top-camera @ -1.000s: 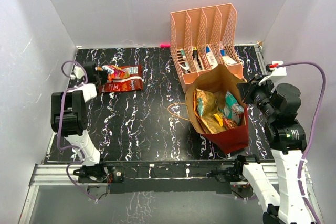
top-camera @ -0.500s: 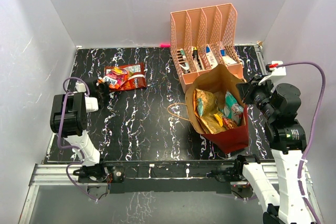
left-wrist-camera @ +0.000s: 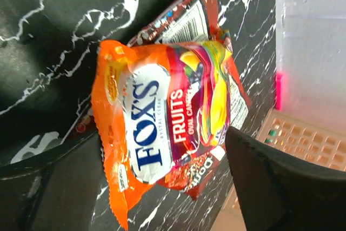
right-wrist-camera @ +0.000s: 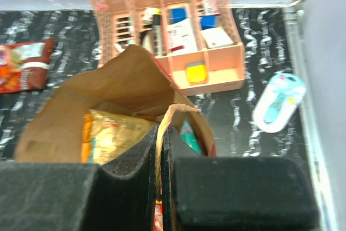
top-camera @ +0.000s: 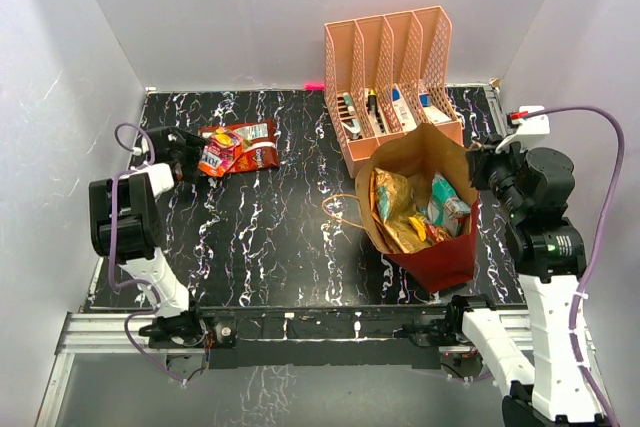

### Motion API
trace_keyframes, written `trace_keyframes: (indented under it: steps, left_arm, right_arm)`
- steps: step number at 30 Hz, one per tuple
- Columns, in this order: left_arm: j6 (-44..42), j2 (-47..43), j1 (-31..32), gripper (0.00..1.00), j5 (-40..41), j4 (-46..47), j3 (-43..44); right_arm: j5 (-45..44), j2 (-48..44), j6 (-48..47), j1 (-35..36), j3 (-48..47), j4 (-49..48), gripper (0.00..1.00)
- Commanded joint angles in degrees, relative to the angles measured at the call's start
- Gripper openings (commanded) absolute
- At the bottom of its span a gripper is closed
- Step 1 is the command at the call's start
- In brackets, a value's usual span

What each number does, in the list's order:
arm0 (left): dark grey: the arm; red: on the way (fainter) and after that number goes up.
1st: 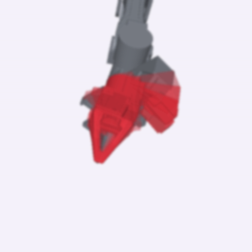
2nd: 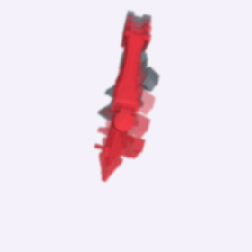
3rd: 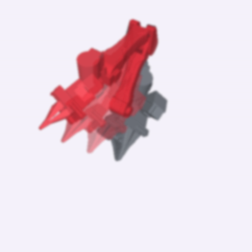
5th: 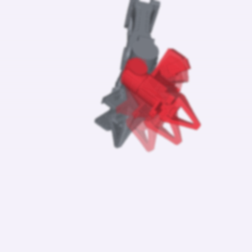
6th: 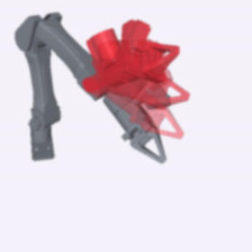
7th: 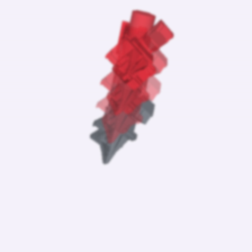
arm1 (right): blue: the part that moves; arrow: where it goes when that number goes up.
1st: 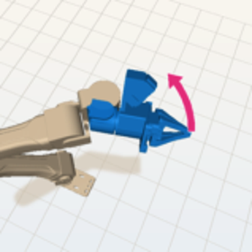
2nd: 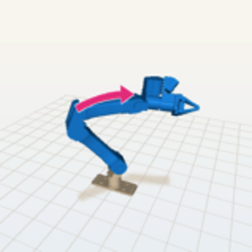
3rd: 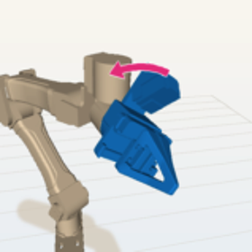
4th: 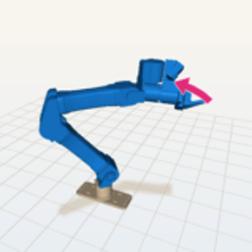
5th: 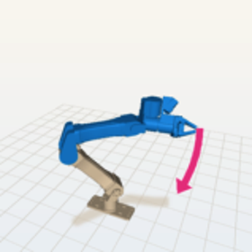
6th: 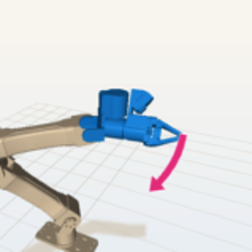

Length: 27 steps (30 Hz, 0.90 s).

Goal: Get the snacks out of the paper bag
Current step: Place the snack at the center of the board.

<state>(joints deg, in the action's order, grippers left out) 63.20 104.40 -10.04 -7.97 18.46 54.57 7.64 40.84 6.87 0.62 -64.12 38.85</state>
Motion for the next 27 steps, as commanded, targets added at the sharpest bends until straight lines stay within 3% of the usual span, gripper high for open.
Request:
trace_keyframes:
  steps: [1,3,10,14,17,21,27]
  left_arm:
    - [-9.10,-5.20,-0.25,0.90,-6.28,-15.60,2.67]
    - [-9.15,-8.71,0.18,0.98,-7.12,-15.02,-0.50]
    - [-12.71,-20.44,6.50,0.98,-14.01,-16.65,-5.88]
    - [-17.25,-26.50,14.56,0.98,-14.64,-20.90,-5.49]
    - [-18.35,-31.26,17.76,0.98,-16.17,-21.97,-6.37]
    - [-20.28,-36.50,18.28,0.98,-18.44,-24.45,-6.87]
    - [-21.70,-42.76,18.92,0.98,-27.19,-26.64,-6.49]
  right_arm:
    - [-8.35,2.15,-13.58,-0.27,-3.52,-2.78,0.07]
    - [-11.72,3.42,-16.76,-0.29,-4.15,-3.60,0.07]
    - [-14.06,9.23,-28.91,0.01,-9.85,-6.60,0.07]
    - [-7.73,10.79,-34.65,0.51,-15.09,-7.69,0.07]
    - [1.25,10.48,-36.37,2.51,-16.07,-6.20,0.07]
    - [17.93,7.13,-38.73,4.95,-9.41,-5.48,0.07]
    - [46.91,0.56,-29.09,5.97,2.51,-8.14,0.07]
